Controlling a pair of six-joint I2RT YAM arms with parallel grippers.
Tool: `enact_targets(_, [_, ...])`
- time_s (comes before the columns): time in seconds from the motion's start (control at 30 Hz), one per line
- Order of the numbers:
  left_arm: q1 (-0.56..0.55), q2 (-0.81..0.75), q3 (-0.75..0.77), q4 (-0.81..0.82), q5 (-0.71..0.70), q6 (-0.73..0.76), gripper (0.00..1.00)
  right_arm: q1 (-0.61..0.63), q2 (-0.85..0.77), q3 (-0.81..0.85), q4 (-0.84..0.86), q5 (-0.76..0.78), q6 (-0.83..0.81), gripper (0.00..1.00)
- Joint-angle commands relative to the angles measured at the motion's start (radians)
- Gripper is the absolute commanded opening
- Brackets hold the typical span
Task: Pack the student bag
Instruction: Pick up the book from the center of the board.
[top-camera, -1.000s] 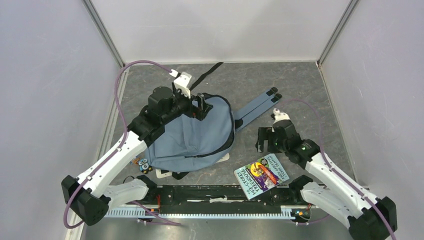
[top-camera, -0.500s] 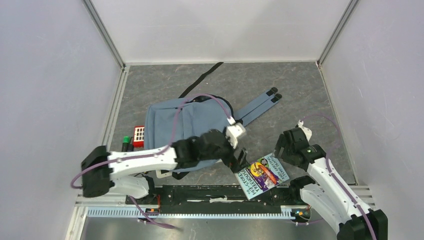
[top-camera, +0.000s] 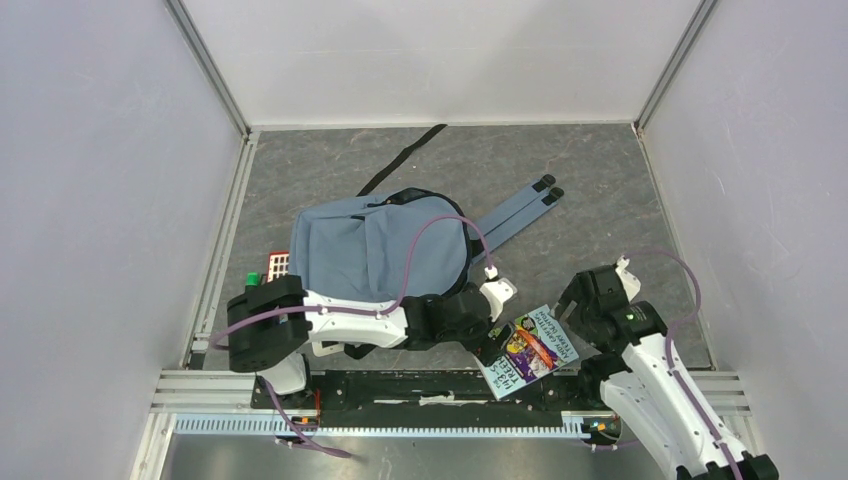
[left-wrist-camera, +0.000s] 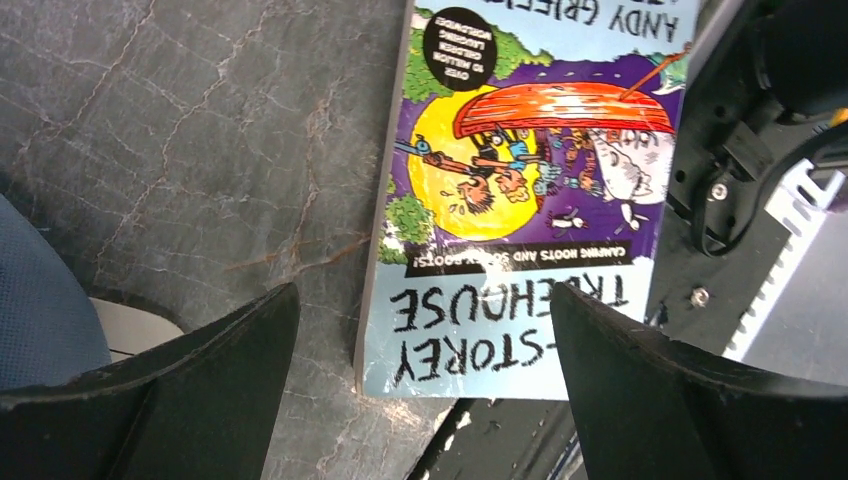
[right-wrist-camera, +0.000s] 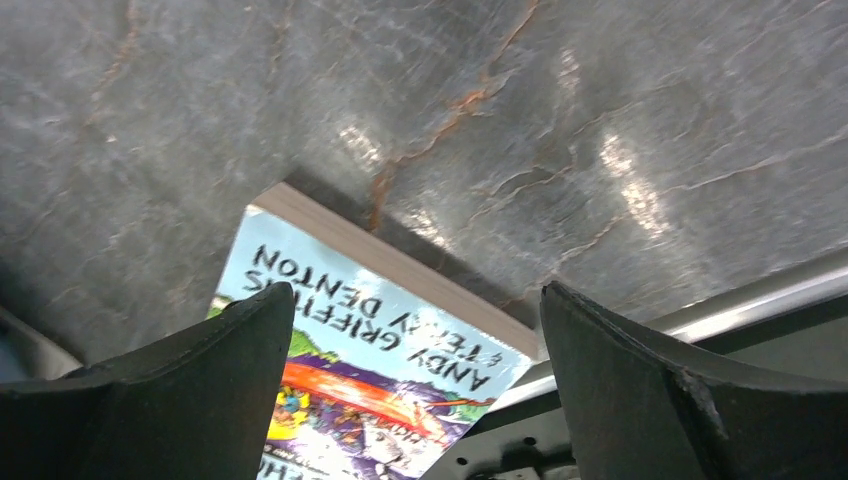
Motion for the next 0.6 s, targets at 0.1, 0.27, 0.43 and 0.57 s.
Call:
enact_targets(0.1, [-0.001,0.05,0.046,0.043,-0.08,-0.097,1.0,-0.006,-0.035,-0.02,-0.113,-0.124,0.111,0.98])
enact_targets(0.27, [0.0,0.05,0.022,0.067,-0.072,-0.124,1.0,-0.005,-0.003,-0.028,-0.079,-0.151,0.112,0.98])
enact_targets(0.43, [0.0,0.065,0.004,0.088,-0.066,-0.13,0.9,-0.005,0.04,-0.005,-0.076,-0.117,0.091,0.98])
enact_targets(0.57, [0.0,0.08,-0.006,0.092,-0.083,-0.146,0.76,-0.005,0.064,-0.034,-0.019,-0.162,0.076,0.98])
